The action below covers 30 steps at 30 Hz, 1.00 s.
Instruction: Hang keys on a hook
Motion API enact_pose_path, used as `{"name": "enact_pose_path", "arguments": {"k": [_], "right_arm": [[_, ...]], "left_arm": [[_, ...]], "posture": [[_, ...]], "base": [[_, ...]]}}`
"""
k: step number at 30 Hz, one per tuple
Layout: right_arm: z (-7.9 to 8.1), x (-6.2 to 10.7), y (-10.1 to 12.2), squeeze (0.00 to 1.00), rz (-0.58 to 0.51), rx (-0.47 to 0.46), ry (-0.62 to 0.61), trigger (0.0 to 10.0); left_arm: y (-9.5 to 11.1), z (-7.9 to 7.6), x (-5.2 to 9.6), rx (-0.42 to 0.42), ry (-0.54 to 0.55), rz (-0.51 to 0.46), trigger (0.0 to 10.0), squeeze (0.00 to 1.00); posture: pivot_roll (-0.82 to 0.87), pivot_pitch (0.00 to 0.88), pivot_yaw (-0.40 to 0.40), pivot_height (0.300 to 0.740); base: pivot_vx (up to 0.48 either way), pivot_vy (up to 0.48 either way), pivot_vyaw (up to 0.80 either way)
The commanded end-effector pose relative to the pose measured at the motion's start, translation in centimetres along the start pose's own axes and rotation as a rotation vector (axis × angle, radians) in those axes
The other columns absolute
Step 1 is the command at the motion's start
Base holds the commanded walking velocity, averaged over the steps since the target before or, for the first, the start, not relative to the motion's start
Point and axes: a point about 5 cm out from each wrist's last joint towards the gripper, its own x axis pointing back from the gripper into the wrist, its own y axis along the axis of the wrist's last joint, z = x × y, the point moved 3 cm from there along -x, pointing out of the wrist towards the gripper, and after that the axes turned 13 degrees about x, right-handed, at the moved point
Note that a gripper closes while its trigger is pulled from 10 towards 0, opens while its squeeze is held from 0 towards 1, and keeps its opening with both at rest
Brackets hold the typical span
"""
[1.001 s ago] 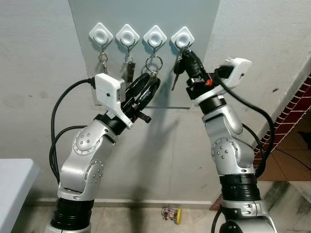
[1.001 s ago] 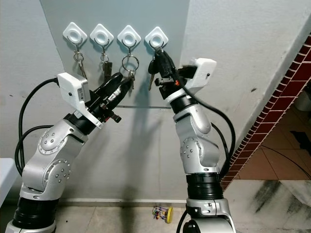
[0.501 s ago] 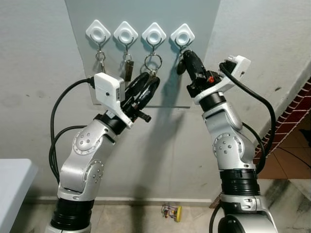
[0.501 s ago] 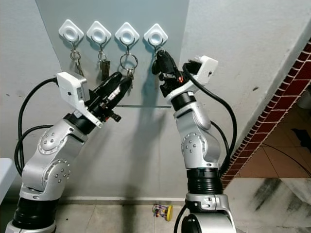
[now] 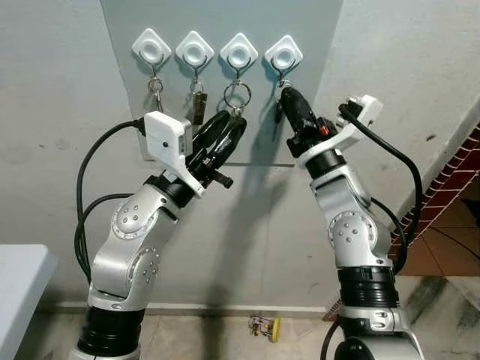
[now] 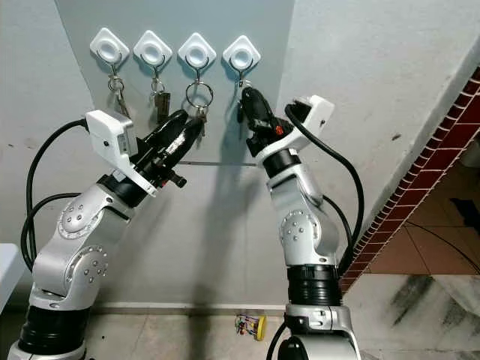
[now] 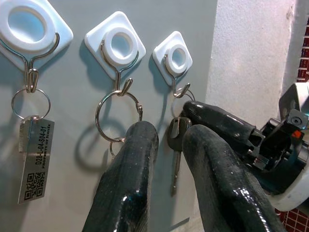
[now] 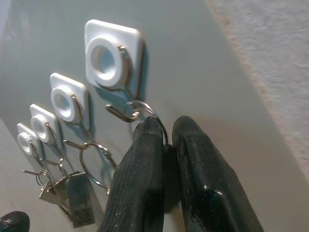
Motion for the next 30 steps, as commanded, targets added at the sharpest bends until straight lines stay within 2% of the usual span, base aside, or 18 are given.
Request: {"name": "enact_pose_path", "arguments": {"k": [1,9,10,14,15,17,18,21,23,26,30], "right_arm": [[-0.2,0.2,0.7,1.0,-0.032,-0.02,-0.009,10.0],[-0.8,1.2,0.5,1.0,-0.031,0.001,-0.037,10.0],[-0.8,1.4,0.4,1.0,-0.029,0.027,-0.031,10.0],[-1.1,3.1,-1.3,1.0,0.034,0.225,-0.005,10.0],[-1.1,3.1,-1.3,1.0,0.034,0.225,-0.005,10.0],[-2.0,5.0,-3.8,1.0,0.118,0.353,0.002,10.0],[-2.0,5.0,-3.8,1.0,0.118,0.353,0.002,10.0],[-3.0,6.7,-5.9,1.0,0.202,0.404,-0.006,10.0],[-3.7,8.2,-7.5,1.0,0.269,0.451,-0.001,10.0],[-4.4,9.2,-8.6,1.0,0.314,0.464,-0.021,10.0],[-6.3,12.2,-11.6,1.0,0.447,0.488,-0.077,10.0]], "left_arm": [[0.6,-0.2,-0.1,-0.017,-0.006,-0.015,10.0,0.0],[0.4,0.0,0.1,-0.027,0.01,-0.007,10.0,0.0],[0.3,0.1,0.2,-0.03,0.016,-0.006,10.0,0.0],[-0.6,0.8,0.7,-0.043,0.051,0.016,10.0,0.0],[-0.6,0.8,0.7,-0.043,0.051,0.016,10.0,0.0],[-2.2,1.7,1.3,-0.056,0.093,0.052,10.0,0.0],[-2.2,1.7,1.3,-0.056,0.093,0.052,10.0,0.0],[-4.1,2.5,2.1,-0.036,0.124,0.107,10.0,0.0],[-5.7,3.0,2.8,-0.052,0.145,0.144,10.0,0.0],[-7.3,3.6,3.6,-0.04,0.172,0.185,10.0,0.0],[-11.5,5.2,6.2,-0.062,0.255,0.3,10.0,0.0]], "posture": [[-0.06,0.03,-0.015,0.74],[-0.06,0.031,-0.013,0.74],[-0.06,0.03,-0.014,0.74],[-0.06,0.028,-0.016,0.74],[-0.06,0.028,-0.016,0.74],[-0.06,0.018,-0.012,0.74],[-0.06,0.018,-0.012,0.74],[-0.07,0.009,-0.008,0.74],[-0.07,0.004,-0.006,0.74],[-0.08,0.0,-0.005,0.74],[-0.08,0.0,0.0,0.74]], "base": [[0.0,0.0,0.0],[0.0,0.0,0.0],[0.0,0.0,0.0],[0.0,0.0,0.0],[0.0,0.0,0.0],[0.0,0.0,0.0],[0.0,0.0,0.0],[0.0,0.0,0.0],[0.0,0.0,0.0],[0.0,0.0,0.0],[0.0,0.0,0.0]]}}
